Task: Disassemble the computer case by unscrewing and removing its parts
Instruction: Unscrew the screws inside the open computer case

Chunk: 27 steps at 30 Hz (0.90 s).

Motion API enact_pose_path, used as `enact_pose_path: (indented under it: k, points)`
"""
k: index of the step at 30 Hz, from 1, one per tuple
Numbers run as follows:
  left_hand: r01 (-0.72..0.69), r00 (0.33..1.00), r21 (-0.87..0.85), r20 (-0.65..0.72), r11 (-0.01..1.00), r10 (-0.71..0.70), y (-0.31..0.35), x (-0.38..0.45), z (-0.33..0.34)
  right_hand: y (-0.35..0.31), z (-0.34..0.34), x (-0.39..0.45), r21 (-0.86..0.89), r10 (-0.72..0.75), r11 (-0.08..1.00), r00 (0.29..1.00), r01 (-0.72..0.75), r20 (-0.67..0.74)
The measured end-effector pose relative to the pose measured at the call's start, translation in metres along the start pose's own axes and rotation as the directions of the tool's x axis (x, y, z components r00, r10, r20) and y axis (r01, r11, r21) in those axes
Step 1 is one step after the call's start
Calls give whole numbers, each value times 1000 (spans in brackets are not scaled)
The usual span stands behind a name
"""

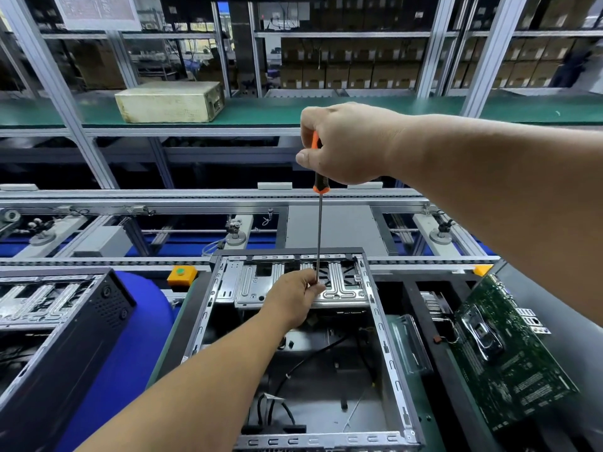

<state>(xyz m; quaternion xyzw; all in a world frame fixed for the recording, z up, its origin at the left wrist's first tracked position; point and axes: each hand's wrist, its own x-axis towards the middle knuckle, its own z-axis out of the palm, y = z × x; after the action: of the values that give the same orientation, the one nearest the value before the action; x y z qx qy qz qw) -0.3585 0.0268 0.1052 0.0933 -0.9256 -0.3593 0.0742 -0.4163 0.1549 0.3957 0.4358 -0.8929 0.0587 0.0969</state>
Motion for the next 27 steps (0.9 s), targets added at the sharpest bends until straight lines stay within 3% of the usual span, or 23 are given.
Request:
enact_pose_path:
  k: [8,16,27]
  points:
    - [21,1000,-12,-1,1000,-21,2,0,1,4,2,-1,37,-11,999,999,12,-44]
    - [65,994,-45,94,997,-61,-2,1,-6,2,-5,-7,230,-75,972,991,49,107]
    - [82,992,133,86,988,-94,0,9,-4,16,-15,-23,253,-108,964,991,86,77]
